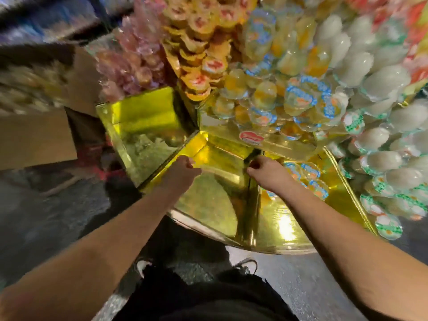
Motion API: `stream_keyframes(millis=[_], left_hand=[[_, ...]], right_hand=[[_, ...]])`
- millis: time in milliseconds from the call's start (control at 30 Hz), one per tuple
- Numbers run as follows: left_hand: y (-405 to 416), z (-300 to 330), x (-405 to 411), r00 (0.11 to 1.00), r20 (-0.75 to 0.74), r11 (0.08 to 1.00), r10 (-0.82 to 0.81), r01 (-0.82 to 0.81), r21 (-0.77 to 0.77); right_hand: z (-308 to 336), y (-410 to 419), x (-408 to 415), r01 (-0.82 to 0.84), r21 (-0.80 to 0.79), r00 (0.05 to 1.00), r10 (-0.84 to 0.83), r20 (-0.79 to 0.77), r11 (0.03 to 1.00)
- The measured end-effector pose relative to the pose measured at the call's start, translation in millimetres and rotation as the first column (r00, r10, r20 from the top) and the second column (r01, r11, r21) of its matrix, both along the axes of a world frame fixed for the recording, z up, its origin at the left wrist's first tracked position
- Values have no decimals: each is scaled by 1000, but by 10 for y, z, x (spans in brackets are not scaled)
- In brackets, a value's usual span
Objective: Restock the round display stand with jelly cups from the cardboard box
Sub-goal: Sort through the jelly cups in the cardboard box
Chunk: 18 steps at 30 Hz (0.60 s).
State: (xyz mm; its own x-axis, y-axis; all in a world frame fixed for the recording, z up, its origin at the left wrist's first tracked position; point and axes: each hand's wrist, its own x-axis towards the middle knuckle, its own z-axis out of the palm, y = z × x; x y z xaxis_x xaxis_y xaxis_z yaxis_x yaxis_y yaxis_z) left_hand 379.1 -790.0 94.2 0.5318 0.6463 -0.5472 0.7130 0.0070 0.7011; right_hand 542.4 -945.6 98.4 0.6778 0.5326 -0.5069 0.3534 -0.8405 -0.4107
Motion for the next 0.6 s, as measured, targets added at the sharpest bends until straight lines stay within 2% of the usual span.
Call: stream_keyframes(millis=[100, 267, 367, 600], left_hand=[[821, 188, -663, 997, -55, 989, -62, 69, 127], [2107, 374, -1827, 990, -129, 946, -59, 96, 310], [2721, 429, -2474, 980, -193, 910, -41, 117, 398], [3867, 349, -3440, 966, -243, 900, 91, 25, 435]], right_hand=[[82, 914, -546, -172, 10, 985, 172, 29, 985], [167, 2409, -1545, -391, 52, 918, 386, 92, 919], [206, 3135, -2094, -515, 10, 853, 511, 102, 857], [198, 4428, -2790, -625, 13, 779, 624, 59, 780]])
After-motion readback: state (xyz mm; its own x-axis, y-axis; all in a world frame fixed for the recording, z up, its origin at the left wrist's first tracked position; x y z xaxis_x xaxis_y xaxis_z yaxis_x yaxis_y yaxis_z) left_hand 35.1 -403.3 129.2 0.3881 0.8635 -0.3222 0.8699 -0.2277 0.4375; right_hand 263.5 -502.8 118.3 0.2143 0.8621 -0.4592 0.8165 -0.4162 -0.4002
